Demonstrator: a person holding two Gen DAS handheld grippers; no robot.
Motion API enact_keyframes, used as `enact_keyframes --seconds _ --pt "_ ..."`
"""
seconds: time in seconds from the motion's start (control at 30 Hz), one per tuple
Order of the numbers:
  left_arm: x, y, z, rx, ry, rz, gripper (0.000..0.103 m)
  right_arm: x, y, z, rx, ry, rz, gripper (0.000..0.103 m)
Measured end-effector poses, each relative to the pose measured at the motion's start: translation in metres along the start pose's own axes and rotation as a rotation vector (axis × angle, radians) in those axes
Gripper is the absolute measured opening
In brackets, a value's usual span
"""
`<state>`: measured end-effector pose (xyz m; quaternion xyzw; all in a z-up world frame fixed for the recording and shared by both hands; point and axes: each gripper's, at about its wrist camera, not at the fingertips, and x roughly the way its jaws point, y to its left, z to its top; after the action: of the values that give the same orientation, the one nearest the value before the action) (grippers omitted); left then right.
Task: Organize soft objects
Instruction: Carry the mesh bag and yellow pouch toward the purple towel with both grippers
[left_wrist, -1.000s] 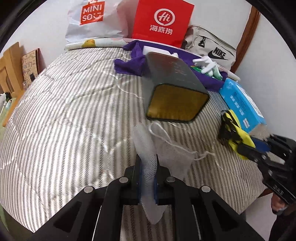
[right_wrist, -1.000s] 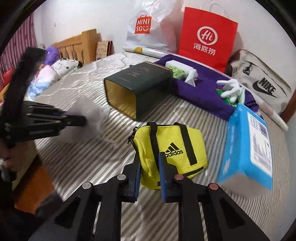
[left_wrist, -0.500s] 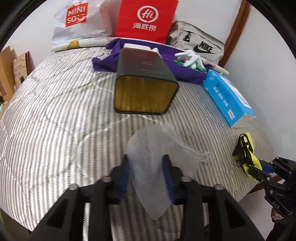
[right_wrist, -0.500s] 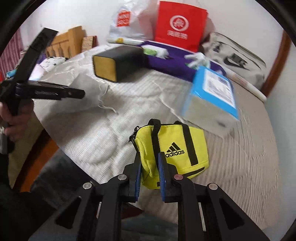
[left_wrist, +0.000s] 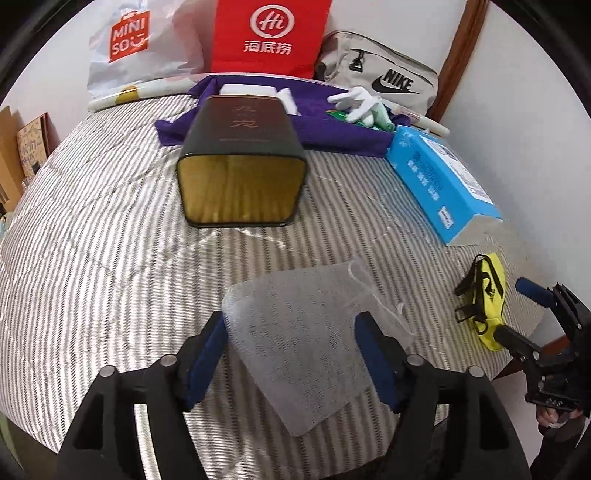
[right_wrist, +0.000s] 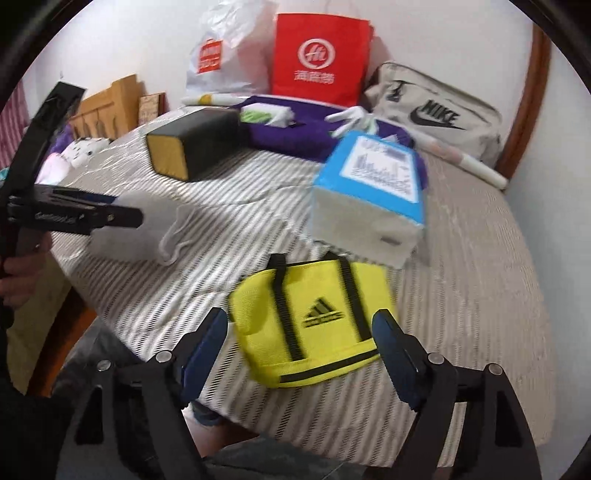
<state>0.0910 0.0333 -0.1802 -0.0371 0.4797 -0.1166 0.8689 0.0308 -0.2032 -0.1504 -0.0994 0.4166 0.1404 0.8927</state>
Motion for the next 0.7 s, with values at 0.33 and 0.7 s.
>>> enact_keyframes --seconds 0.33,0.7 --pt "0.021 -0.032 -0.002 0.130 0.007 0.140 0.086 0.031 -0.016 0.004 0.048 0.050 -0.014 0.086" --pt "0.016 -0.016 0.008 0.091 -0.042 0.057 0.013 0.025 0.000 0.002 0.002 0.007 0.037 0.023"
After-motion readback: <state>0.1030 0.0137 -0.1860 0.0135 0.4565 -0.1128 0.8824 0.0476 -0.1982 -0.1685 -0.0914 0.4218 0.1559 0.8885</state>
